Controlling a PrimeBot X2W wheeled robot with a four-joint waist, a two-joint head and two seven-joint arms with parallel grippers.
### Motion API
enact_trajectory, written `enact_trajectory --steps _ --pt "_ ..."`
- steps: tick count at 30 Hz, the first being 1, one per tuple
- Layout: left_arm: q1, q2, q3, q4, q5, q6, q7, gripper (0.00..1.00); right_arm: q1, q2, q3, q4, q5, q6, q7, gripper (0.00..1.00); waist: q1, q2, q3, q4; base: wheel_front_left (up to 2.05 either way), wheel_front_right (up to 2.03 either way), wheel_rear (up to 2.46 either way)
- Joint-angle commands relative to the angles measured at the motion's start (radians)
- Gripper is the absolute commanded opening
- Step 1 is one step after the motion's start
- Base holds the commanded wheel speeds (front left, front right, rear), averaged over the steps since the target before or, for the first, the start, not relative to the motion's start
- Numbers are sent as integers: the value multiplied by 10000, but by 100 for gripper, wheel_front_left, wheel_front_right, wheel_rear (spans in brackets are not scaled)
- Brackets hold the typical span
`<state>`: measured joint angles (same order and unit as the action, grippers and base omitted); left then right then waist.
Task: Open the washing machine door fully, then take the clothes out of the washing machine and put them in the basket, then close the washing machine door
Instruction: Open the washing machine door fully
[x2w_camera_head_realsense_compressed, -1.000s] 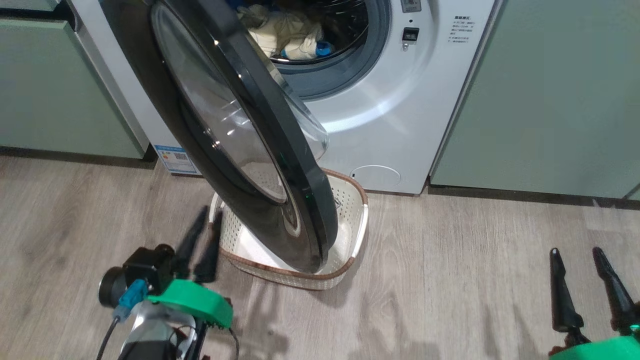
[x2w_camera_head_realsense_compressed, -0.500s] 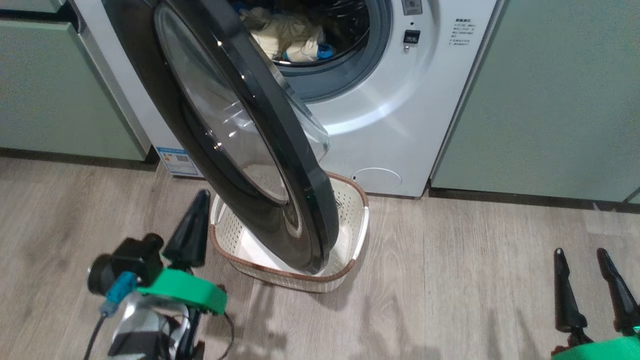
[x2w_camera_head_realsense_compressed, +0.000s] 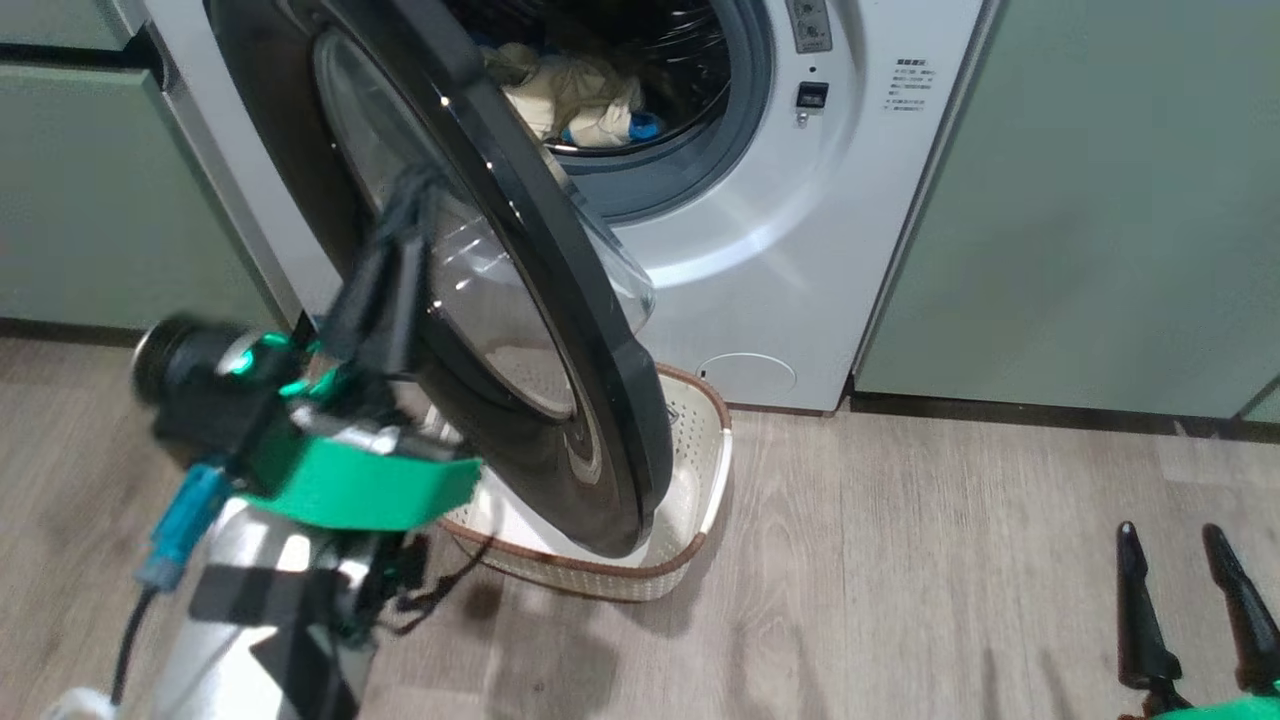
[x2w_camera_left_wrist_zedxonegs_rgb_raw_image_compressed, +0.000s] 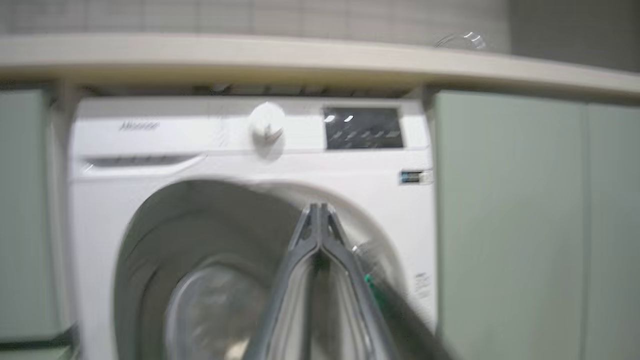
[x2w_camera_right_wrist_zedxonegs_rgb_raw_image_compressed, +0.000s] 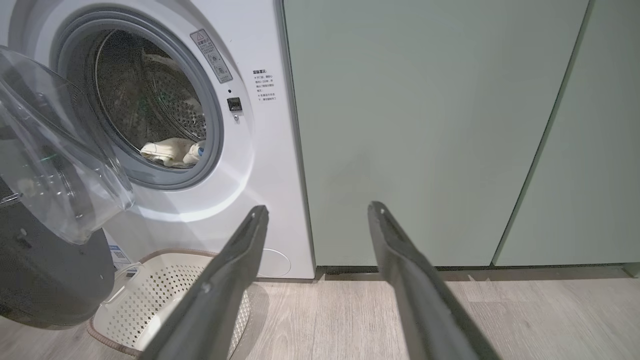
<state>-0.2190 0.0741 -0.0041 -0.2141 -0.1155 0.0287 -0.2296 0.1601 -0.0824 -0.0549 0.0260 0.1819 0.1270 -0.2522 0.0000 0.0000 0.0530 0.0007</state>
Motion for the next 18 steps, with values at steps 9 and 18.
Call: enact_trajectory --steps 9,18 --pt "-1018 -52 -1998 -1580 -270 -772 1739 0 -120 0 173 -575 -262 37 -95 100 0 0 -46 -338 0 0 0" --pt "-272 -148 -3183 -968 -775 -791 2571 0 61 78 208 -693 -355 37 -95 100 0 0 -102 -636 0 0 0"
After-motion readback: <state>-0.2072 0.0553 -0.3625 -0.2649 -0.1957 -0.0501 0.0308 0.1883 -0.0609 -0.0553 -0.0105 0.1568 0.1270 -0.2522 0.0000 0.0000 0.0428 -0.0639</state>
